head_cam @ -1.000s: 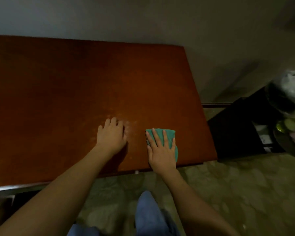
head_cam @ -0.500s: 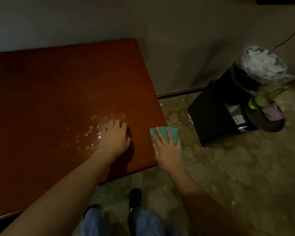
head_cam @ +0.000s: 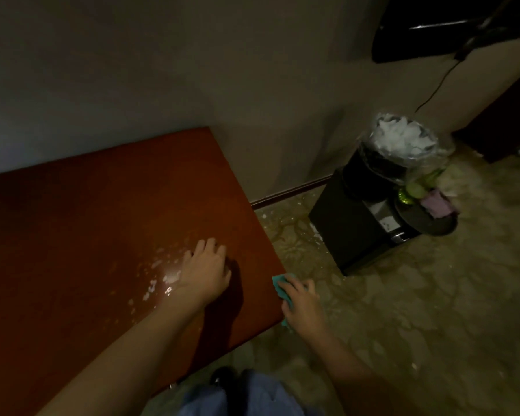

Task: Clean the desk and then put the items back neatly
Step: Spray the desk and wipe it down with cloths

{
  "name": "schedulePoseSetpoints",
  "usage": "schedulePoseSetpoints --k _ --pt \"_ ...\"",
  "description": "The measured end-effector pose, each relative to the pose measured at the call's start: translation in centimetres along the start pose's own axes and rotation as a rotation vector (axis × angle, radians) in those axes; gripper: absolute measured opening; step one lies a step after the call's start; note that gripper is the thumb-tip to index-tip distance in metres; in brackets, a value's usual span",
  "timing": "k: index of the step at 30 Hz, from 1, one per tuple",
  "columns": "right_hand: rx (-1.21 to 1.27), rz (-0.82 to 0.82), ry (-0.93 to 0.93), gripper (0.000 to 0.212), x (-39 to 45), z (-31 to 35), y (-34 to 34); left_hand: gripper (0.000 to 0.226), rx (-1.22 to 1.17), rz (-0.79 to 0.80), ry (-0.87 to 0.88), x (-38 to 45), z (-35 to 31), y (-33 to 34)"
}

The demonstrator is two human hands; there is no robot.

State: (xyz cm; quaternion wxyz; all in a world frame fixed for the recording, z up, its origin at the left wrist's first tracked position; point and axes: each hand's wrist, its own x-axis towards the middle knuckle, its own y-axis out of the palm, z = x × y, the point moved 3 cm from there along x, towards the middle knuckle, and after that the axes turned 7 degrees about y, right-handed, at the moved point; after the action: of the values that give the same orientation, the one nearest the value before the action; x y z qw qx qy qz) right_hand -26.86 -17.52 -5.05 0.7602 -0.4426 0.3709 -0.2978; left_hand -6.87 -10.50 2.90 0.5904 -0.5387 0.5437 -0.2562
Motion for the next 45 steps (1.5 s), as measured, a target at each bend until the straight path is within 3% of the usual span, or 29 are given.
schedulePoseSetpoints --k 4,9,13,18,26,34,39,45 --pt "0.089 -0.044 0.065 0.045 -2.3 -1.4 -2.1 0.043 0.042 0.019 0.142 1.7 -3.5 -1.6" --pt "0.296 -0.266 0.167 0.042 -4.5 -6.1 -7.3 0.044 0.092 0.03 0.325 5.5 -12.5 -3.2" --pt "0.389 -0.451 0.279 0.039 -4.8 -12.8 -11.6 0.047 0.118 0.076 0.449 8.9 -22.2 -3.3" --pt "0.422 -0.489 0.374 0.041 -4.6 -23.5 -15.7 0.045 0.132 0.109 0.533 13.3 -33.5 -1.9" --pt "0.354 -0.457 0.397 0.04 -2.4 -35.3 -20.6 0.049 0.126 0.092 0.493 19.3 -43.6 -1.7" --pt "0.309 -0.247 0.255 0.055 7.8 -42.4 -22.0 0.046 0.096 0.196 0.359 29.3 -46.1 0.0" --pt "0.308 -0.236 0.134 0.041 15.7 -47.9 -22.5 0.049 0.021 0.221 0.266 36.8 -48.0 0.9" --pt "0.383 -0.115 0.24 0.043 23.0 -53.3 -23.8 0.044 -0.027 0.281 0.152 42.7 -49.9 3.8"
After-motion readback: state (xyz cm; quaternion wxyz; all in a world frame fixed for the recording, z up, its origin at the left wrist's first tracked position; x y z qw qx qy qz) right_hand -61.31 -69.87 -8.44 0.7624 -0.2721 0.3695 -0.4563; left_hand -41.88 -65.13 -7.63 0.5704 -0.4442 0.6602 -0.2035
